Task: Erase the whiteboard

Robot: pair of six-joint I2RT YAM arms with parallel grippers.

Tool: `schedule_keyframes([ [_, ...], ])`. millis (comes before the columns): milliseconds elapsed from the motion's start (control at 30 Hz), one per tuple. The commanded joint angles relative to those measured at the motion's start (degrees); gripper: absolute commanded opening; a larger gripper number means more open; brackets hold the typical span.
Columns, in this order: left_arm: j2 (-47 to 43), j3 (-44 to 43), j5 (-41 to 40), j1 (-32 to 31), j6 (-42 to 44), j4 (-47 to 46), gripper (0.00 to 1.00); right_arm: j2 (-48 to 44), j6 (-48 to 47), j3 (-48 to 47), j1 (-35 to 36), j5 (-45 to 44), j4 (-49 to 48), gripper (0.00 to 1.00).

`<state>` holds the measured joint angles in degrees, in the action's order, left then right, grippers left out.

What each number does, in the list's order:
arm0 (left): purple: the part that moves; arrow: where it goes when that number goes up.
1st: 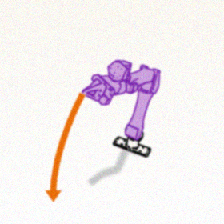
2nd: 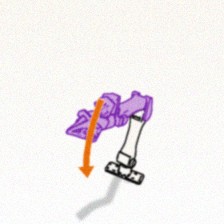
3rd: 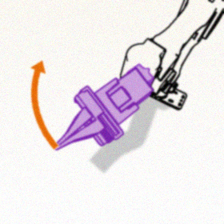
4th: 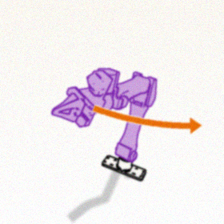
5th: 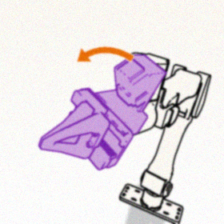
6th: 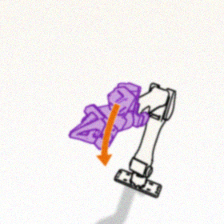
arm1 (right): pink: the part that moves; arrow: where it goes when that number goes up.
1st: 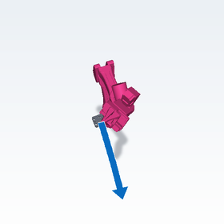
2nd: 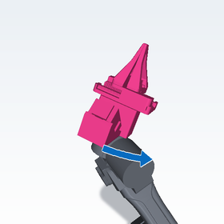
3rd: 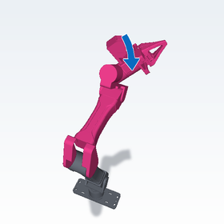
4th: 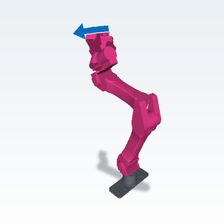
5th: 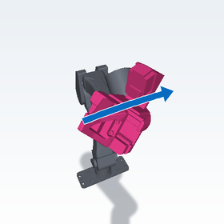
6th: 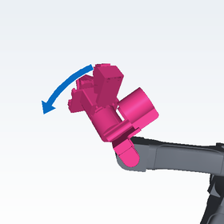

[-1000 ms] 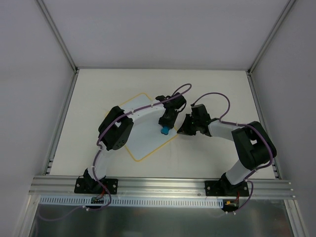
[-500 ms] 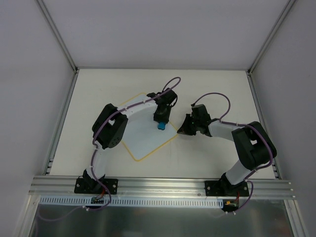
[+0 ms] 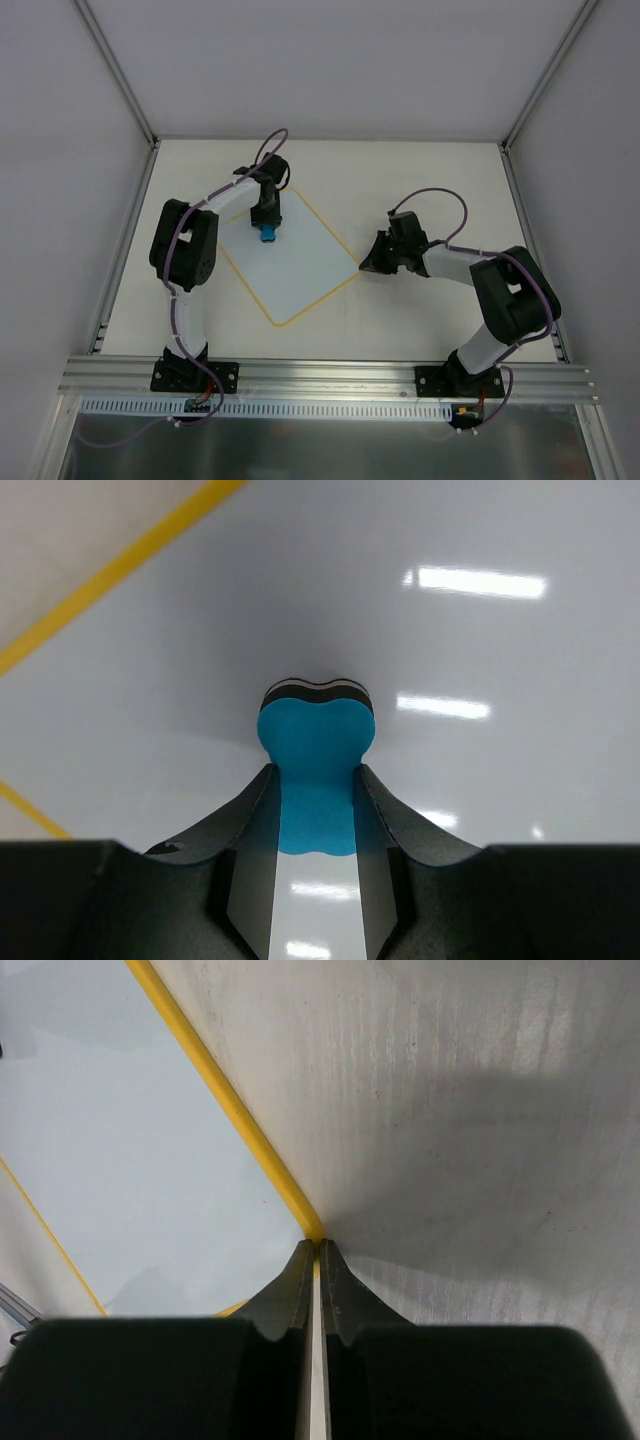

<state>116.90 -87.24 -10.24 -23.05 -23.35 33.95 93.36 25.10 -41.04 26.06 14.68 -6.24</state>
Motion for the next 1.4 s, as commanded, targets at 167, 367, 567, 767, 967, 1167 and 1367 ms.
schedule_keyframes([
  [167, -12.0, 3.7, -5.6, 12.0, 1.7, 5.0, 0.00, -1.1, -5.7, 0.3, -1.2, -8.6, 13.0, 0.15],
  [367, -13.5, 4.8, -4.3, 25.2, 2.0, 4.8, 0.00, -7.7, -11.3, -4.4, -1.2, -11.9, 19.1, 0.65],
  [567, -6.9, -1.2, -2.6, 31.7, 3.6, 4.8, 0.00, -13.5, -16.7, -9.1, -1.4, -15.9, 25.7, 0.99],
  [767, 0.2, -7.2, -2.4, 34.5, 4.9, 4.9, 0.03, -21.9, -20.3, -10.6, -2.2, -19.7, 30.1, 0.99],
  [967, 4.5, -9.3, -0.8, 36.1, 5.6, 4.9, 0.13, -30.8, -22.2, -10.7, -3.0, -23.1, 33.1, 0.99],
  [1167, 3.5, -8.7, 1.2, 36.6, 4.7, 4.9, 0.43, -35.8, -22.1, -10.3, -3.5, -25.8, 36.0, 0.99],
  [1367, -3.2, -5.8, 2.7, 36.6, 3.1, 5.0, 0.85, -40.5, -24.0, -14.0, -3.7, -29.7, 41.9, 0.99],
])
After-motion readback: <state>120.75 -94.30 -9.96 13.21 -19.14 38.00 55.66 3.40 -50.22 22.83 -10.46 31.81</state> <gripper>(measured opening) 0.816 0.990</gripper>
